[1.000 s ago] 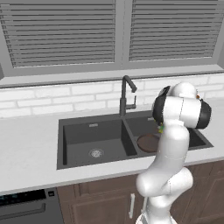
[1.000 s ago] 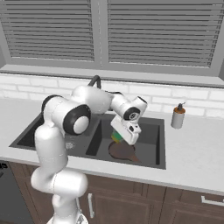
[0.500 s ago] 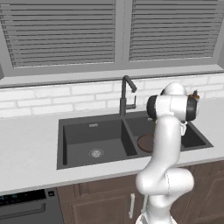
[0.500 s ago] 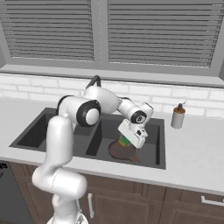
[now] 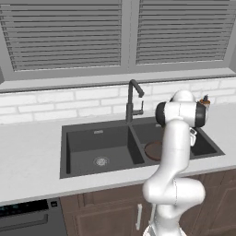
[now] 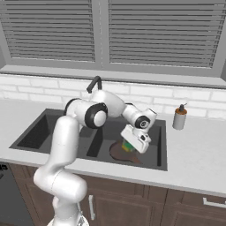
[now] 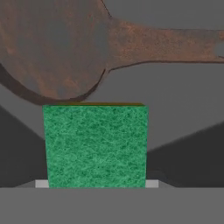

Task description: Pick the pan and sponge and place them into the sink. Then turn on the water.

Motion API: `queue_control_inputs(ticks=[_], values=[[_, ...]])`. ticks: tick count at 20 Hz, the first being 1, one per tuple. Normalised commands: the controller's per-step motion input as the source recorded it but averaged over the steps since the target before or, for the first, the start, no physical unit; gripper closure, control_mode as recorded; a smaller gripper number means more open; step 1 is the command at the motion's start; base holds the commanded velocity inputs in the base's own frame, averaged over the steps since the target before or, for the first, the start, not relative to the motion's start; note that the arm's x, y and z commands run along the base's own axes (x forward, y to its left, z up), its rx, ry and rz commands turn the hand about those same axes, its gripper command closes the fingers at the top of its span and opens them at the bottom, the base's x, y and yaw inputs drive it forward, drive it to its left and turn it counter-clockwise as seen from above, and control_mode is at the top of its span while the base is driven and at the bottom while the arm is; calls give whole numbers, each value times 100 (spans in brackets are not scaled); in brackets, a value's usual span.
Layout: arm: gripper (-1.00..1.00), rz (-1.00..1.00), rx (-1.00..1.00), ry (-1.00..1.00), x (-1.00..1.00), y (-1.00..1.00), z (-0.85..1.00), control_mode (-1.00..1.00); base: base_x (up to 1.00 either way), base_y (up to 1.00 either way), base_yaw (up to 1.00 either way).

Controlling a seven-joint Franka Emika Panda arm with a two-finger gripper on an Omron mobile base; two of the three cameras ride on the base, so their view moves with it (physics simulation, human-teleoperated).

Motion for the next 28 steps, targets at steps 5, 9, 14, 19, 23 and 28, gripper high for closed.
queue_control_inputs(ticks=[5, 9, 14, 19, 23, 28], values=[[100, 3, 0, -1, 0, -6, -37, -100, 0, 0, 0], [100, 2, -2, -6, 1, 0, -34, -100, 0, 0, 0], [100, 2, -2, -3, 11, 0, -37, -100, 0, 0, 0], [100, 2, -1, -2, 27, 0, -30, -100, 0, 0, 0], [100, 2, 0, 0, 41, 0, -31, -100, 0, 0, 0], [100, 2, 0, 0, 51, -2, -33, -100, 0, 0, 0]])
